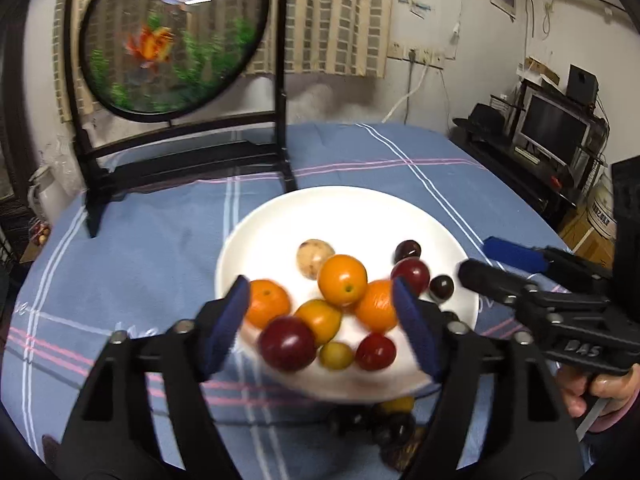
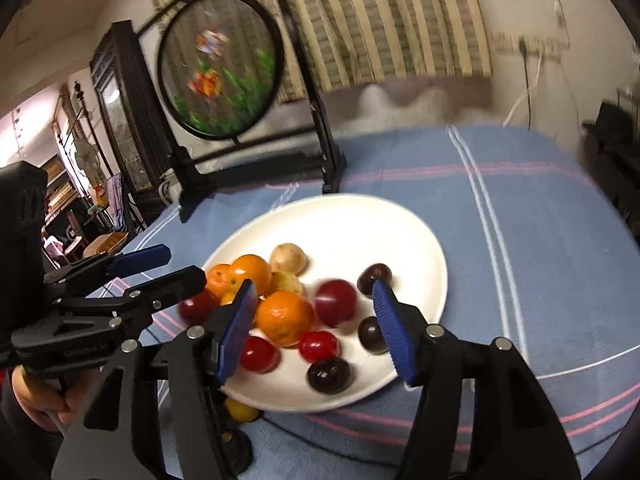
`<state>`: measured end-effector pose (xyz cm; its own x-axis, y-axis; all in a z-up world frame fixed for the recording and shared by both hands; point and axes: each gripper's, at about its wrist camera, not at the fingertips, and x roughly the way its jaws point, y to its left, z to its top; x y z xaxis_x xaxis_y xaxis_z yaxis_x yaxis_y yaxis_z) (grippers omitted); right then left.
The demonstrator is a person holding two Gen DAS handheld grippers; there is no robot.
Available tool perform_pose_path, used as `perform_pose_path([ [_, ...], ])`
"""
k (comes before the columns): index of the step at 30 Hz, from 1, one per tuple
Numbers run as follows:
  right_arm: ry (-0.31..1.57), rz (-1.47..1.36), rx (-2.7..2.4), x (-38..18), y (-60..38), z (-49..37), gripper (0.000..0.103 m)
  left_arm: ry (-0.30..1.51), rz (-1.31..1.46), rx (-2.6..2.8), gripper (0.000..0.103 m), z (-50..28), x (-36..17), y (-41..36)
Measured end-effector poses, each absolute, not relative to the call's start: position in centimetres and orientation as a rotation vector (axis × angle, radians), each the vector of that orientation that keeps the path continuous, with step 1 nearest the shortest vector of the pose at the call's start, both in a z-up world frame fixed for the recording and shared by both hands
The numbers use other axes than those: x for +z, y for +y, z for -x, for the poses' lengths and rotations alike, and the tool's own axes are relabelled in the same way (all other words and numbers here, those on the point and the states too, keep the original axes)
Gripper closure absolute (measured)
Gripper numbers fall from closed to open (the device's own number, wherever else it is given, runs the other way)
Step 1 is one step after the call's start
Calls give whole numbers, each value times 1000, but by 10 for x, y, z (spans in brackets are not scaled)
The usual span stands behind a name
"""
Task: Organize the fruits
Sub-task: 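Place the tangerine and red plum on the plate, opening both tools, then grasp the large dark mangosteen with the right tool while the left grasps a dark plum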
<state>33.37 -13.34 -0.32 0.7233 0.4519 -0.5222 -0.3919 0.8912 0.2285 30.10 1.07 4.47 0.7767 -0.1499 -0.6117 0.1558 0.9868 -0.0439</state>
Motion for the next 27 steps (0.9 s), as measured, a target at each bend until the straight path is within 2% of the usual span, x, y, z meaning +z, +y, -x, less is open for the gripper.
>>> perform_pose_path([
  [5, 635, 26, 502, -16, -112, -287, 42, 625, 4, -104, 4, -259, 33, 31],
  [12, 757, 208, 542, -52, -71, -263, 43, 748, 44, -13, 4, -249, -3, 59],
  [27, 824, 246, 589, -67, -55, -268, 43, 723, 107, -1, 4, -242, 6, 69],
])
